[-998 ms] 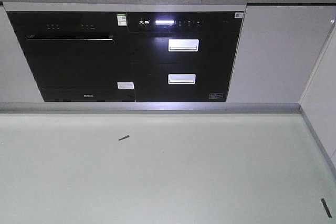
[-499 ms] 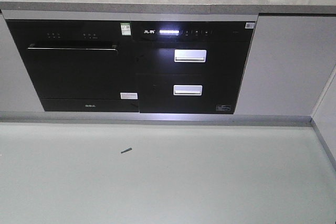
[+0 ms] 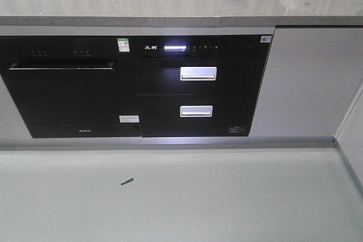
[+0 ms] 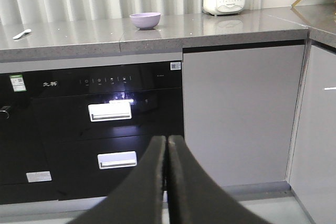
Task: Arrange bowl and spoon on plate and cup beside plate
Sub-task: 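Approach the counter and stop in front of the spoon and bowl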
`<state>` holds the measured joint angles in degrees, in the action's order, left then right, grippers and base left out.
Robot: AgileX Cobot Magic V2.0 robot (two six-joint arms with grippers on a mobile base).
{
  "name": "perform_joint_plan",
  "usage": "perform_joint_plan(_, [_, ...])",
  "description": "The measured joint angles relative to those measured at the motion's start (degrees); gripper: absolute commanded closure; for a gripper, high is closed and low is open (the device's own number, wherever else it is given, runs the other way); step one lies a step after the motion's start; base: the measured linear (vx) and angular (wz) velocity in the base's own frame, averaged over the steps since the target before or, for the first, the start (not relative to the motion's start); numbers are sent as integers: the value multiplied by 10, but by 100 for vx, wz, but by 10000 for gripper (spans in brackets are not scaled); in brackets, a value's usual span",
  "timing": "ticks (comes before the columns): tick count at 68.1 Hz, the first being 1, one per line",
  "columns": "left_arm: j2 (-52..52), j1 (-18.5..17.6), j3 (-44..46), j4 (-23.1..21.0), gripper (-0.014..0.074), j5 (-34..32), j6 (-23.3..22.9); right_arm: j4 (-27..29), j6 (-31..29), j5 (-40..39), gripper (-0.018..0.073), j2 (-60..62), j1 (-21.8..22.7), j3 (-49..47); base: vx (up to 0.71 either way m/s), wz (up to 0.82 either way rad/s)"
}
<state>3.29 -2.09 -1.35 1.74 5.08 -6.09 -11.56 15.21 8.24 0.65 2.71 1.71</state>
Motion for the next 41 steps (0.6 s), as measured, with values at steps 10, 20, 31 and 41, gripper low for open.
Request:
perform_joint_plan(10, [0, 0, 0, 0, 603, 0, 0, 0, 0, 0, 565, 0, 0, 0, 21, -8])
perform_joint_plan(20, [0, 0, 0, 0, 603, 0, 0, 0, 0, 0, 565, 0, 0, 0, 20, -7])
perform_joint_plan(31, [0, 0, 0, 0, 603, 0, 0, 0, 0, 0, 565, 0, 0, 0, 19, -6])
perform_joint_plan(41, [0, 0, 0, 0, 603, 0, 0, 0, 0, 0, 565, 0, 0, 0, 18, -3])
